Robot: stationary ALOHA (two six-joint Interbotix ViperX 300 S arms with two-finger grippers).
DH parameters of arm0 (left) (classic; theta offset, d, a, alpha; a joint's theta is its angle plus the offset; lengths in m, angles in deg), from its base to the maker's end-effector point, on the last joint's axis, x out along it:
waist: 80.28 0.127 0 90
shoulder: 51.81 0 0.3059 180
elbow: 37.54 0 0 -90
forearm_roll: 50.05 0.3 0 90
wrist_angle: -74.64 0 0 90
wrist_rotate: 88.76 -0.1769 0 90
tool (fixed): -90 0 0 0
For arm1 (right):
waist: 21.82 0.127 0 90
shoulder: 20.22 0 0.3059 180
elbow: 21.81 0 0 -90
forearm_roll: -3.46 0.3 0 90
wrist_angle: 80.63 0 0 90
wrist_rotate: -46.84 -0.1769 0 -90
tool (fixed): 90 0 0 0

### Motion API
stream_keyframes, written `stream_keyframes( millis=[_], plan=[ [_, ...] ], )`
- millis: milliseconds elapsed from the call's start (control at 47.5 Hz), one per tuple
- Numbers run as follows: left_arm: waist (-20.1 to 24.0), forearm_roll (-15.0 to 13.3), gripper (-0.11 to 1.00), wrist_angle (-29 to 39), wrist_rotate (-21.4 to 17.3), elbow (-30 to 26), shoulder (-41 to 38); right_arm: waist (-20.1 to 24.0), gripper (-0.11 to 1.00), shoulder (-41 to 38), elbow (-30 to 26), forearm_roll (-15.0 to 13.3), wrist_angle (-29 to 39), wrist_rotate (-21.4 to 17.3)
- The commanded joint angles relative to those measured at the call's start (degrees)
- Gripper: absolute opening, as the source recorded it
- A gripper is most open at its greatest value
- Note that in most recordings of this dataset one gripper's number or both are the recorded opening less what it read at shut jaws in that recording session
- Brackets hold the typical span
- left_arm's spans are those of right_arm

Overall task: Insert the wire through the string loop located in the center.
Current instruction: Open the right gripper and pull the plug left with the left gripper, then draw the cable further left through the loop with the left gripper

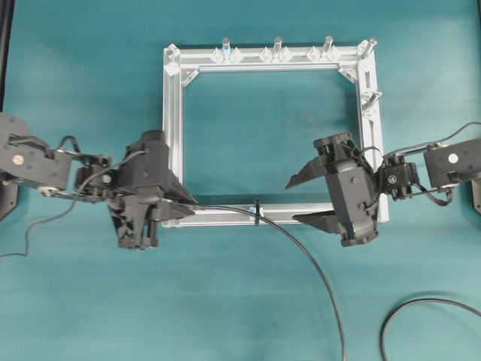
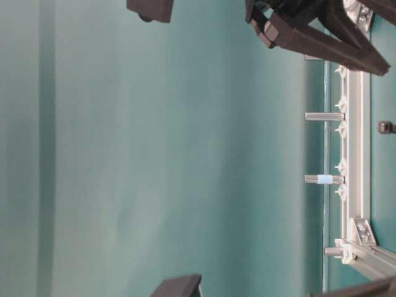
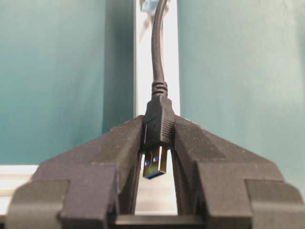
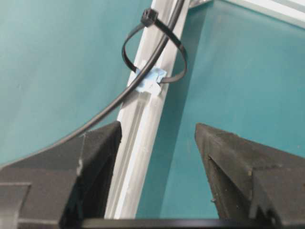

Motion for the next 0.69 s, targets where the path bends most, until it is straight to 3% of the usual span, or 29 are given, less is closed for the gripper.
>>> stream_keyframes(
  millis=[0,274,674],
  plan=[
    [-0.2,0.1,0.19,-0.1,1.2,0.9,2.9,0.0,0.67,1.5,-0.4,0.1,-0.2,-0.1],
    [-0.2,0.2,0.19,0.2,4.4,4.9,7.3,0.0,0.67,1.5,-0.3,0.2,-0.2,-0.1],
    [-0.3,0.2,0.18,4.1,4.6,7.6,13.0,0.3,0.67,1.5,-0.3,0.2,-0.2,-0.1]
  ],
)
